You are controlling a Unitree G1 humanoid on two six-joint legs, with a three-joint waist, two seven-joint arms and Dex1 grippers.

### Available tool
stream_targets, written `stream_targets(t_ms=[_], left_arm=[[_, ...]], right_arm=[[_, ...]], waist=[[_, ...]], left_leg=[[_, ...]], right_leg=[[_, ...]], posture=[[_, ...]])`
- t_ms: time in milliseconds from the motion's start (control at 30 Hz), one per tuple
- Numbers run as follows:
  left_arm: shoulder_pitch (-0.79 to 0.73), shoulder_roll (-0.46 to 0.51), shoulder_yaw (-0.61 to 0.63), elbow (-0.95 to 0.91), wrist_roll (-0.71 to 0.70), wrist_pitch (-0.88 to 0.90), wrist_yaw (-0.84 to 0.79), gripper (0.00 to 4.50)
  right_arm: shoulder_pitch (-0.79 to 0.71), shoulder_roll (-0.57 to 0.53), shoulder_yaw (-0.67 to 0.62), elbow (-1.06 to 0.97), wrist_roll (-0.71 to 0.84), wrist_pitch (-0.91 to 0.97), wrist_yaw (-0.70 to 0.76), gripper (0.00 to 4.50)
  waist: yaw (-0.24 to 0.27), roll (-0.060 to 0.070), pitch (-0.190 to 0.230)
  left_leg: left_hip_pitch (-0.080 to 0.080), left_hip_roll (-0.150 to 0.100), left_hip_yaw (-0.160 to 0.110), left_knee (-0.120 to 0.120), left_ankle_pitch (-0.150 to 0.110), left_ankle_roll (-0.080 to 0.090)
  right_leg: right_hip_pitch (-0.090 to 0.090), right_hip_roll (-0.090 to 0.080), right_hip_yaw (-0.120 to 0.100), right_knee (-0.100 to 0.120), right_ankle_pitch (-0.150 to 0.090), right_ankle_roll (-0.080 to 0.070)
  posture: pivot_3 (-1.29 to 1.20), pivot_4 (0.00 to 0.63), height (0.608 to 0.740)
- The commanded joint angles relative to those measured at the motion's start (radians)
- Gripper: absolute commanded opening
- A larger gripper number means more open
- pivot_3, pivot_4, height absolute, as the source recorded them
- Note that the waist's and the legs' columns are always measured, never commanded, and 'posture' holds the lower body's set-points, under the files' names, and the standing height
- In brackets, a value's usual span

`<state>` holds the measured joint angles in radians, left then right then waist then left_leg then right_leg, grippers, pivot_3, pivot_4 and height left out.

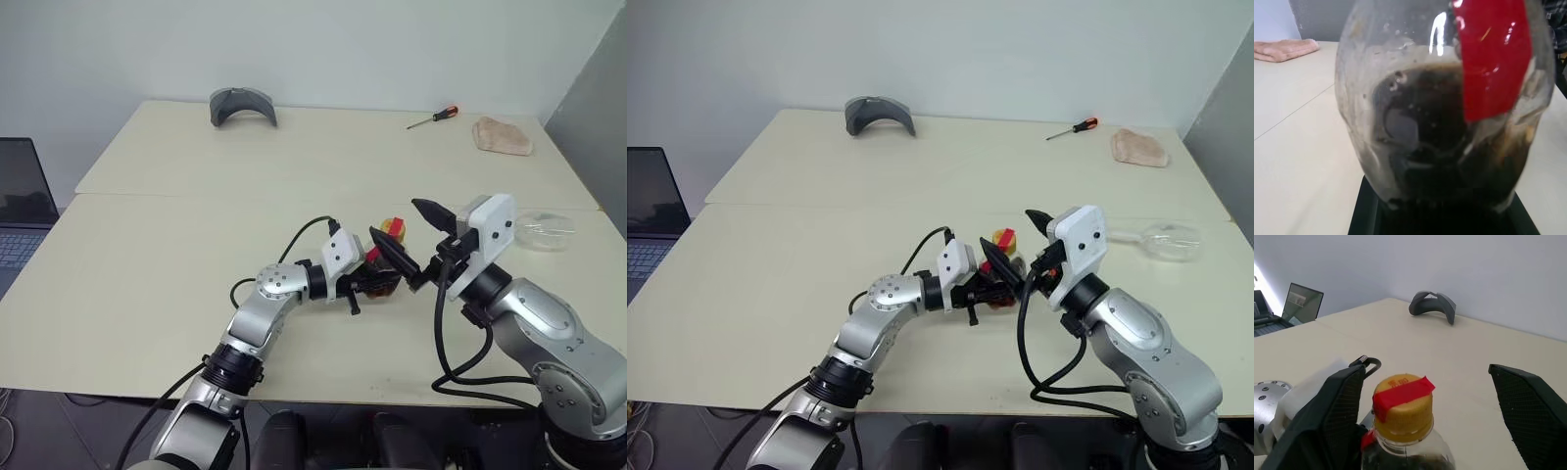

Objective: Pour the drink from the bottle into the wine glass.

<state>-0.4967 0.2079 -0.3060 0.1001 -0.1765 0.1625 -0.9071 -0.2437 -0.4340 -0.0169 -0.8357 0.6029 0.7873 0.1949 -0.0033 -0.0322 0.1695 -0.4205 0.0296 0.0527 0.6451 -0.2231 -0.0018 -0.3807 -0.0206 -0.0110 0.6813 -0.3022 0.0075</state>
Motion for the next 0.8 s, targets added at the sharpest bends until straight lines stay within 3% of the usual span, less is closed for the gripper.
stream_targets(t_ms=[33, 333, 500, 533, 633, 800], left_arm=[[-0.008, 0.001, 0.0, -0.009, 0.009, -0.044, 0.001, 0.85], [-0.006, -0.004, 0.003, -0.009, 0.017, -0.05, 0.003, 0.84], [-0.004, 0.002, 0.0, -0.002, 0.03, -0.069, 0.004, 0.81], [-0.004, 0.004, -0.002, 0.001, 0.035, -0.077, 0.003, 0.81], [-0.007, 0.009, -0.003, 0.013, 0.054, -0.106, 0.011, 0.81], [-0.019, 0.009, -0.001, 0.043, 0.076, -0.142, 0.022, 0.81]], right_arm=[[-0.005, -0.015, -0.024, -0.013, -0.001, -0.017, 0.017, 2.87], [0.015, -0.046, -0.037, -0.005, 0.012, -0.019, 0.061, 0.0], [0.008, -0.011, -0.095, -0.002, 0.088, -0.023, 0.06, 0.0], [0.006, -0.008, -0.11, 0.0, 0.107, -0.021, 0.057, 0.17], [0.005, -0.034, -0.154, 0.005, 0.168, -0.002, 0.083, 0.87], [0.015, -0.144, -0.185, -0.004, 0.286, 0.057, 0.153, 2.52]], waist=[[0.0, 0.0, 0.0], [0.0, 0.0, 0.0], [0.0, 0.0, 0.0], [0.0, 0.0, 0.0], [0.0, 0.0, 0.0], [0.0, 0.0, 0.0]], left_leg=[[0.0, 0.0, 0.0, 0.0, 0.0, 0.0], [0.0, 0.0, 0.0, 0.0, 0.0, 0.0], [0.0, 0.0, 0.0, 0.0, 0.0, 0.0], [0.0, 0.0, 0.0, 0.0, 0.0, 0.0], [0.0, 0.0, 0.0, 0.0, 0.0, 0.0], [0.0, 0.0, 0.0, 0.0, 0.0, 0.0]], right_leg=[[0.0, 0.0, 0.0, 0.0, 0.0, 0.0], [0.0, 0.0, 0.0, 0.0, 0.0, 0.0], [0.0, 0.0, 0.0, 0.0, 0.0, 0.0], [0.0, 0.0, 0.0, 0.0, 0.0, 0.0], [0.0, 0.0, 0.0, 0.0, 0.0, 0.0], [0.0, 0.0, 0.0, 0.0, 0.0, 0.0]], posture=[[0.0, 0.15, 0.74], [0.0, 0.15, 0.74], [0.0, 0.15, 0.74], [0.0, 0.15, 0.74], [0.0, 0.15, 0.74], [0.0, 0.15, 0.74]])
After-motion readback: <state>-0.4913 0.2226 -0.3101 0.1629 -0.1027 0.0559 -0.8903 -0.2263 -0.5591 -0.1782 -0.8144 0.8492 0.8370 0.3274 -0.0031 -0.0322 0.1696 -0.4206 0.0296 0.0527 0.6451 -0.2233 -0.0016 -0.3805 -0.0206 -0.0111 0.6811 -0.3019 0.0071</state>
